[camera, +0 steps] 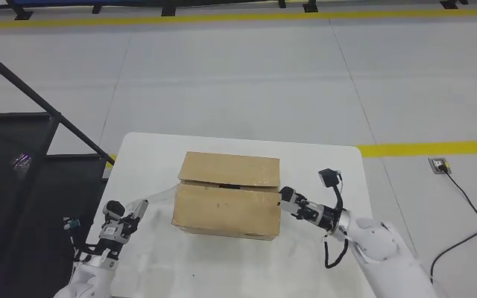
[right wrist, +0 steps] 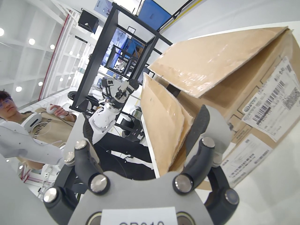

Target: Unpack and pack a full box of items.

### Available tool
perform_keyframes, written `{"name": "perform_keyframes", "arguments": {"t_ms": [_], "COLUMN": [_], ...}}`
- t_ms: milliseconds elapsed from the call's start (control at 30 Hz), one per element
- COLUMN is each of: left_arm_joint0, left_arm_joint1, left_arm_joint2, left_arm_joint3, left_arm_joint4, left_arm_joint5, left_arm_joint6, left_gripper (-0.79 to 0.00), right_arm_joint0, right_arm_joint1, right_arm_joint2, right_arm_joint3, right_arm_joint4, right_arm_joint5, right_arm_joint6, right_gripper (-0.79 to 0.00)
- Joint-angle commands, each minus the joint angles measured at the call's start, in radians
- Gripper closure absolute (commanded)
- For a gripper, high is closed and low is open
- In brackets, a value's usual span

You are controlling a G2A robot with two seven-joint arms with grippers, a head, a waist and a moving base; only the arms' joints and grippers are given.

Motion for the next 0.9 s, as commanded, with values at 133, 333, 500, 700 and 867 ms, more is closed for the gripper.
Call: {"name": "perform_keyframes", "arguments": {"t_ms": [133,333,500,700,867], "left_arm_joint0": [0.013,0.038,0.069,0.087,0.091], "left_arm_joint1": [-0.002,-0.002,0.005,0.017,0.023], "left_arm_joint2": [0.001,0.009,0.019,0.016,0.029], "left_arm_joint3": [-0.023,-0.063,-0.077,-0.055,-0.033], "left_arm_joint4": [-0.006,0.018,0.111,0.254,0.381], "left_arm_joint5": [-0.008,-0.065,-0.187,-0.307,-0.327], "left_arm_joint6": [0.009,0.001,-0.014,-0.049,-0.06], "left_gripper": [-0.785,-0.785,-0.785,-0.785,-0.785], "right_arm_joint0": [-0.018,-0.082,-0.129,-0.108,-0.069], "right_arm_joint1": [0.017,0.06,0.1,0.11,0.098], "right_arm_joint2": [0.016,0.022,-0.004,-0.082,-0.132], "right_arm_joint3": [-0.06,-0.226,-0.283,-0.214,-0.158], "right_arm_joint4": [0.216,0.234,0.116,0.056,0.03], "right_arm_joint5": [-0.111,-0.06,-0.038,-0.04,0.021], "right_arm_joint6": [0.207,0.303,0.325,0.322,0.252], "right_gripper": [-0.785,-0.785,-0.785,-0.785,-0.785]}}
